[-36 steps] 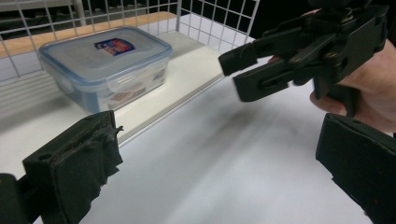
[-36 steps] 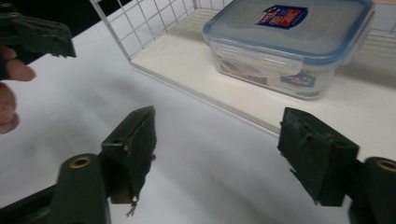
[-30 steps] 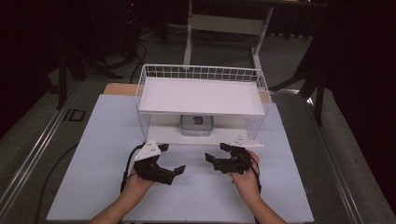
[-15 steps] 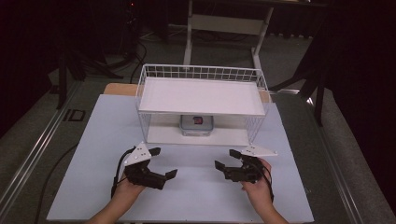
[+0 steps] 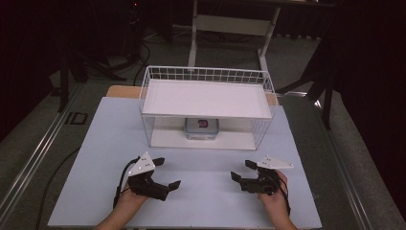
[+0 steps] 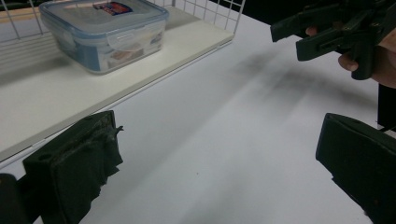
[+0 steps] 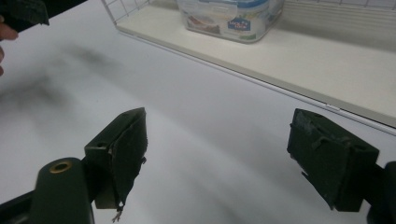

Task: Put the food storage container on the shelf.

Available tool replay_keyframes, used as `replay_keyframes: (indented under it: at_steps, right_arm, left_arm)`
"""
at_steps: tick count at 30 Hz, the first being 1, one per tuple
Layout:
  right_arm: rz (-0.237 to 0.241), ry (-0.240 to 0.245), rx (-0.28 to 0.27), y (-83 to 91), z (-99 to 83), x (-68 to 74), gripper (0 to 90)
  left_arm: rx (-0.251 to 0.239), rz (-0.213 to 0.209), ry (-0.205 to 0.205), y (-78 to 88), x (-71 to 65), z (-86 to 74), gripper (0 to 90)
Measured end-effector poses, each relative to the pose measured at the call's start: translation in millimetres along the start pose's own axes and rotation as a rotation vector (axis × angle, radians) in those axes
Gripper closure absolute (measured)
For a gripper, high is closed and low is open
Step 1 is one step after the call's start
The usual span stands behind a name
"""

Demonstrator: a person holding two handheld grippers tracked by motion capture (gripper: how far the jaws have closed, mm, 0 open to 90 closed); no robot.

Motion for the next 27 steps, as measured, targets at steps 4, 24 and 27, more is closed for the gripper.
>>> replay_keyframes:
  at_steps: [4, 24, 27]
  right_arm:
    - [0.021, 0.015, -0.009, 2.8, -0.9, -1.7, 19.8]
    - [0.086, 0.071, -0.034, 1.4, 0.9, -4.4, 21.6]
    - [0.088, 0.069, -0.025, 0.8, 0.2, -5.0, 21.5]
  left_arm:
    - [0.001, -0.011, -0.001, -0.5, 1.2, -3.0, 0.5]
    - [-0.053, -0.034, 0.014, 2.5, 6.7, -3.2, 0.5]
    - [-0.053, -0.031, 0.015, 2.6, 7.4, -3.5, 0.5]
Point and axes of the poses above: each handheld gripper's, and its own axes: y roughly backward along the jaws, z roughly out of its top, x roughly to its left, the point moved 1 cm from there along -y, roughly forward along the jaws, and after that the axes turned 12 degrees about z, right-handed, at the moved point
